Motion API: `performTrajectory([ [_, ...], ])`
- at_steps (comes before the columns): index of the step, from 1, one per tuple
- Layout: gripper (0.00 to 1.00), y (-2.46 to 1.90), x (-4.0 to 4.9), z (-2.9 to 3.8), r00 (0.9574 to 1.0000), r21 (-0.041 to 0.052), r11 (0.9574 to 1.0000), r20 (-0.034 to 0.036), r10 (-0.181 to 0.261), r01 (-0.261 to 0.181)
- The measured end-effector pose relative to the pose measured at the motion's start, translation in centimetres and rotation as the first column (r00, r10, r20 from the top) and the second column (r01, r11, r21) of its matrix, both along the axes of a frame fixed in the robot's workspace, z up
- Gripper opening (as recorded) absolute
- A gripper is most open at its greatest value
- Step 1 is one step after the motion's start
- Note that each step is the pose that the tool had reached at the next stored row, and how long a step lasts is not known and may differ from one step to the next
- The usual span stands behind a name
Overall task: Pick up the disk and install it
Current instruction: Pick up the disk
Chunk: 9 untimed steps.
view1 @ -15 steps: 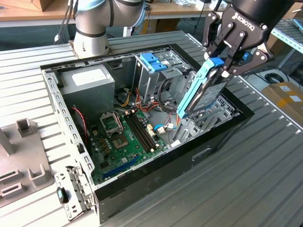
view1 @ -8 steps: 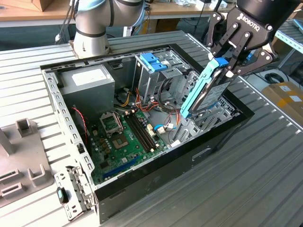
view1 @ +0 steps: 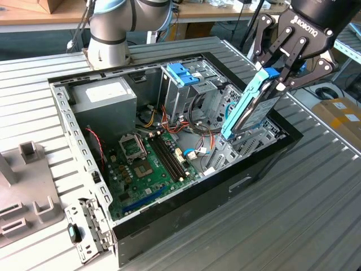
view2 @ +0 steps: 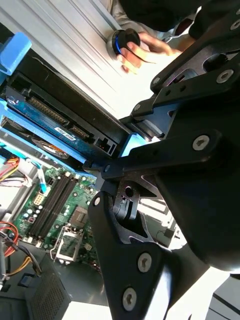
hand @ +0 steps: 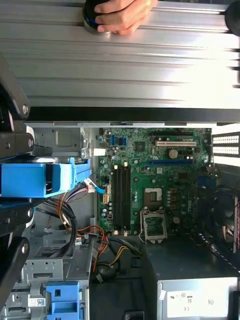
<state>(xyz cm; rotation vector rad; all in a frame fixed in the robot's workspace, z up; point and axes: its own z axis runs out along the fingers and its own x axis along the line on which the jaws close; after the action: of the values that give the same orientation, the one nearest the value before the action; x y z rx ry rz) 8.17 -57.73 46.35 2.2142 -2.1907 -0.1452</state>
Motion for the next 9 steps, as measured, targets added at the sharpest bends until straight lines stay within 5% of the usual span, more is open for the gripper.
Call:
performTrajectory([
  [9, 0.37, 0.00, 3.09, -0.03, 1.0000, -0.0005, 1.0000, -0.0077, 0.000, 0.000],
])
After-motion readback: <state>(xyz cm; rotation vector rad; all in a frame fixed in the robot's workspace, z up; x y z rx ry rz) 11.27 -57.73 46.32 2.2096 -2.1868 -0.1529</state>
